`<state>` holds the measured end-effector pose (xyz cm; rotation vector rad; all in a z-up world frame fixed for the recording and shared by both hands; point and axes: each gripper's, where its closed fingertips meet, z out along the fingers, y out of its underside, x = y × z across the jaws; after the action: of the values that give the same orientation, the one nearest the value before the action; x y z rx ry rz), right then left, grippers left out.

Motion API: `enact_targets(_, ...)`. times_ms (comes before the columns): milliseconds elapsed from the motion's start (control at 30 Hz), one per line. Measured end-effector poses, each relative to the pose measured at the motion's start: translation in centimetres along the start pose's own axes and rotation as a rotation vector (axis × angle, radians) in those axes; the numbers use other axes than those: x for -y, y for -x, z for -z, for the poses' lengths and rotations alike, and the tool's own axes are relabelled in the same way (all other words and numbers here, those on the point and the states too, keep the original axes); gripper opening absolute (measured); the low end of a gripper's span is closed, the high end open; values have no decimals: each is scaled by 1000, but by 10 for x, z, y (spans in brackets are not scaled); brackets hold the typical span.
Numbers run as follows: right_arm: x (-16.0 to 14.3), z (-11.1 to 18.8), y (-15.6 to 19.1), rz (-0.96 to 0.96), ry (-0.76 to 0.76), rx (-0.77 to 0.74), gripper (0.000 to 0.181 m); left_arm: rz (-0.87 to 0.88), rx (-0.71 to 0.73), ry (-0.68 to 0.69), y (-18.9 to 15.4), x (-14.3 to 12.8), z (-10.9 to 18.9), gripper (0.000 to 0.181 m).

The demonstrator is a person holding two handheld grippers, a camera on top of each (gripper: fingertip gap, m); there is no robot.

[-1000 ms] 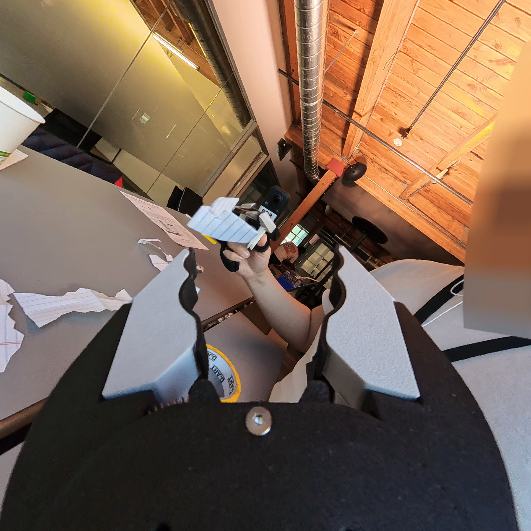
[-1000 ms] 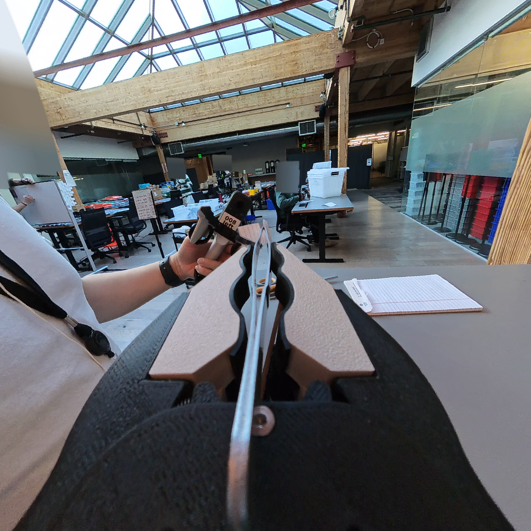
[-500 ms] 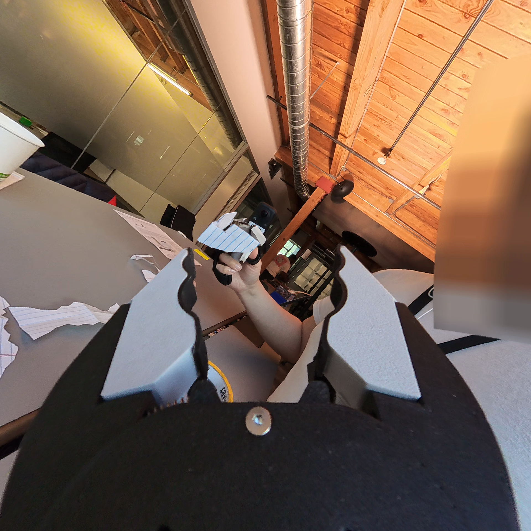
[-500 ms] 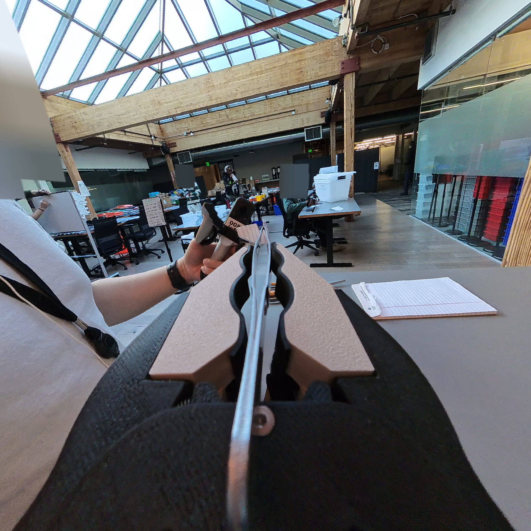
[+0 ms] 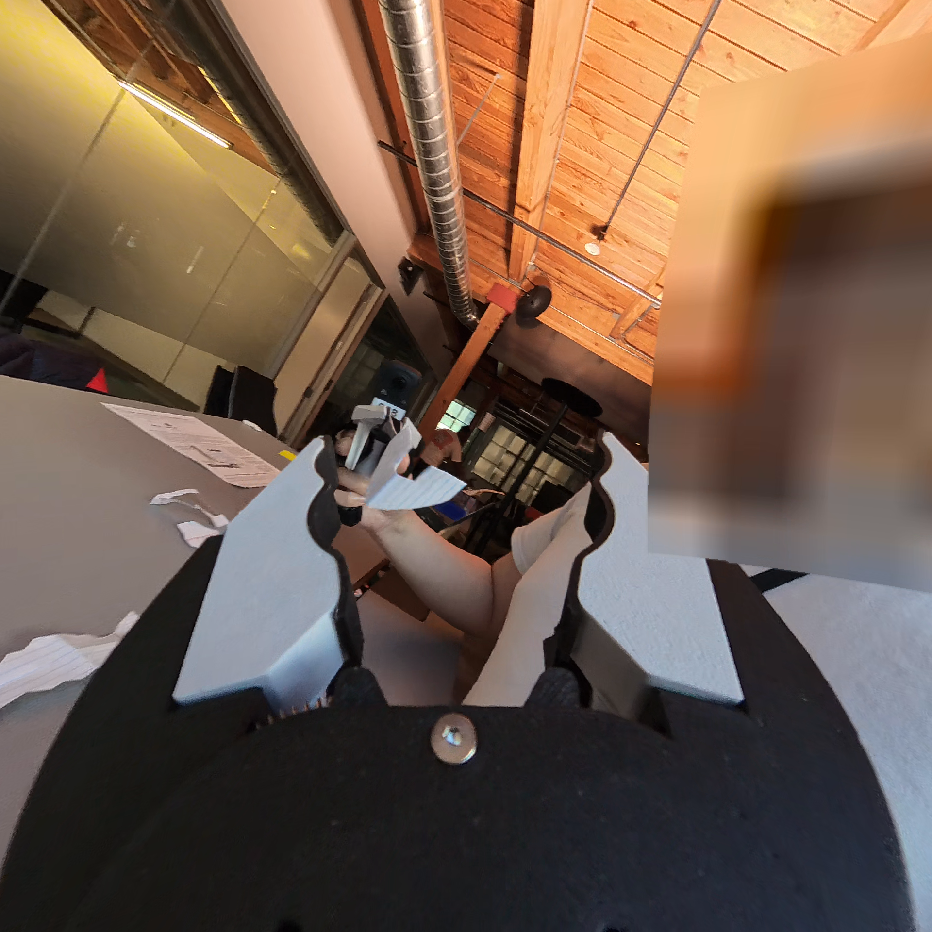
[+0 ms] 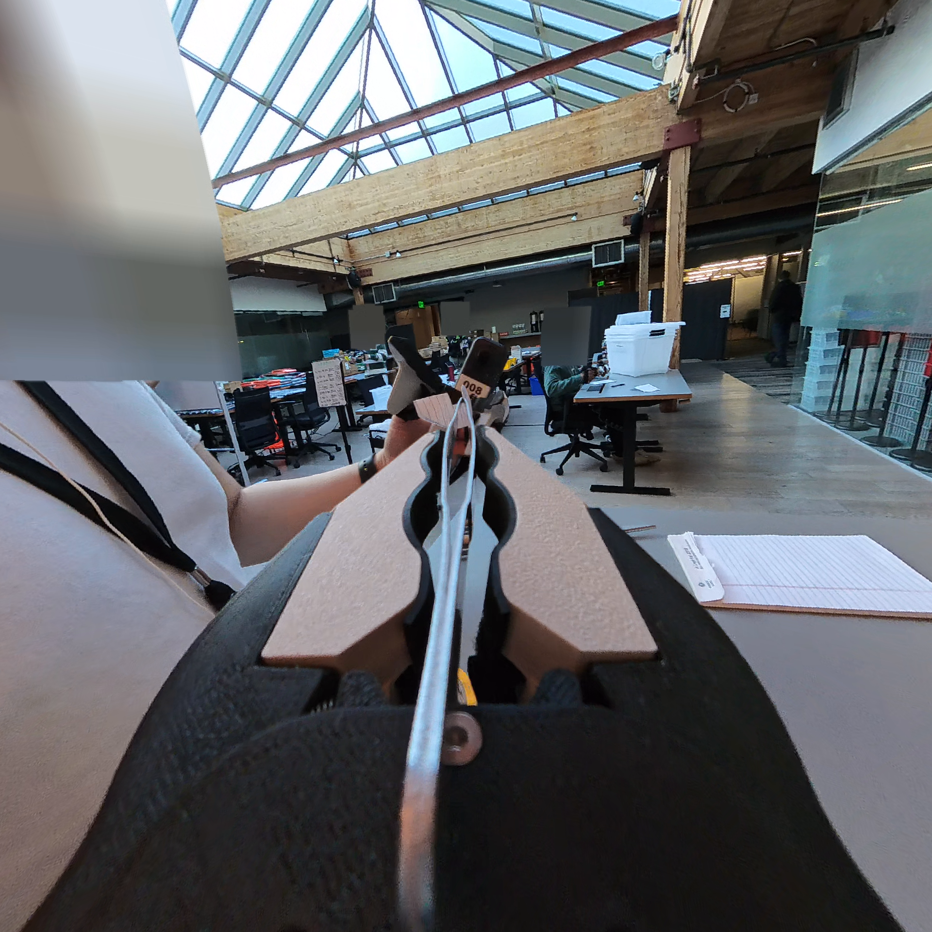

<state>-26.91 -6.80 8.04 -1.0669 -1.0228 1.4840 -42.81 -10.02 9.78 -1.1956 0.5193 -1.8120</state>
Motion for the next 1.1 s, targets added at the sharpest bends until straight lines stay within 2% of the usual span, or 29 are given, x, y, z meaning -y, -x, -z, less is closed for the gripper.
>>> enact_targets(100,0,2,6,-9,-2,22,10,51,-59,42,0,-8,-6,97)
enact_targets(367,-5,10,7,-20,8,-1,10,186,-93,73,13,-33,-12,90)
enact_targets(467,-8,9,2,11,49,-34,10,213,-32,100,23,-43,-16,82)
enact_targets(567,-9,8,1,35,78,-43,10,237,98,137,42,-51,-14,73)
enact_targets(633,-12,7,0,55,112,-52,10,251,122,145,46,-52,-13,68)
enact_targets(933,-15,7,-1,59,133,-58,11,201,255,229,64,-64,-7,13)
enact_targets(1100,-21,11,-8,33,148,-89,12,203,294,291,68,-74,-6,10)
